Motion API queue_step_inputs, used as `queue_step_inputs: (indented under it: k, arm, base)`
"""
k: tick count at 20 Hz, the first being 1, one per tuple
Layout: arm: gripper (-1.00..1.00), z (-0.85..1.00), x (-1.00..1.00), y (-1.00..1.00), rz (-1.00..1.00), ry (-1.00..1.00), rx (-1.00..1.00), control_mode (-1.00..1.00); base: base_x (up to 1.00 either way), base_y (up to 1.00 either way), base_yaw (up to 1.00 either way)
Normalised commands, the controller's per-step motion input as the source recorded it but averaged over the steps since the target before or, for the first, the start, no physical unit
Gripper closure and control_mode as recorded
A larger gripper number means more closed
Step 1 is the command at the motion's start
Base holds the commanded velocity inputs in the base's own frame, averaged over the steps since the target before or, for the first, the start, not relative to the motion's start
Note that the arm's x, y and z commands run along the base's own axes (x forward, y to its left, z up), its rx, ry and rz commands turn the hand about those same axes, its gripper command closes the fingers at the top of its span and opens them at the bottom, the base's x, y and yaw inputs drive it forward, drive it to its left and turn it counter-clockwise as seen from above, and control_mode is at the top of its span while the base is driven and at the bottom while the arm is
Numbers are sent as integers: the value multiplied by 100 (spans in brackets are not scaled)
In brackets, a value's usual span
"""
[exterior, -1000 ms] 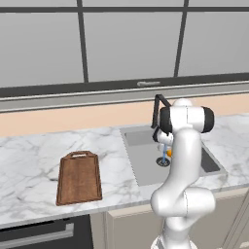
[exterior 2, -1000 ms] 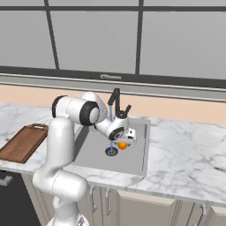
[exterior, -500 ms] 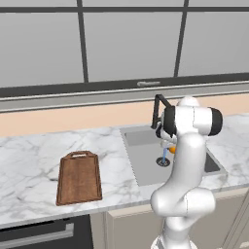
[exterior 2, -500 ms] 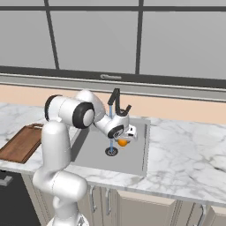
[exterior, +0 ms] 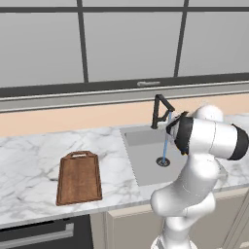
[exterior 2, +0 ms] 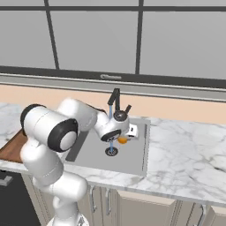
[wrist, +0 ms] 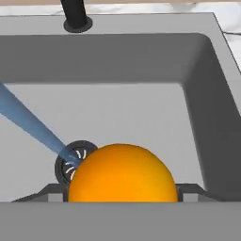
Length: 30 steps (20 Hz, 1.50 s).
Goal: Pick the orange from the sink and place it on the cutting board to airdry. Then turn off the sink faucet.
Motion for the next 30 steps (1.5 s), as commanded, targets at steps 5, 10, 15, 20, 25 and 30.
queue_step_inputs:
  k: [5, 10, 15, 20, 25, 30]
  arm:
    - [100, 99, -66, -5, 0, -20, 1, -100]
    - [100, 100, -56, -2, 0, -9, 0, -100]
    - [100, 100, -49, -1, 0, 1, -5, -100]
    - [100, 100, -64, -1, 0, 5, -3, -100]
    - [100, 55, -95, -3, 11, -6, 4, -100]
    - [100, -8, -50, 10, 3, 2, 5, -100]
  base:
    - [0, 0, 0]
    - [0, 0, 0]
    - [0, 0, 0]
    - [0, 0, 0]
    - [0, 0, 0]
    - [0, 0, 0]
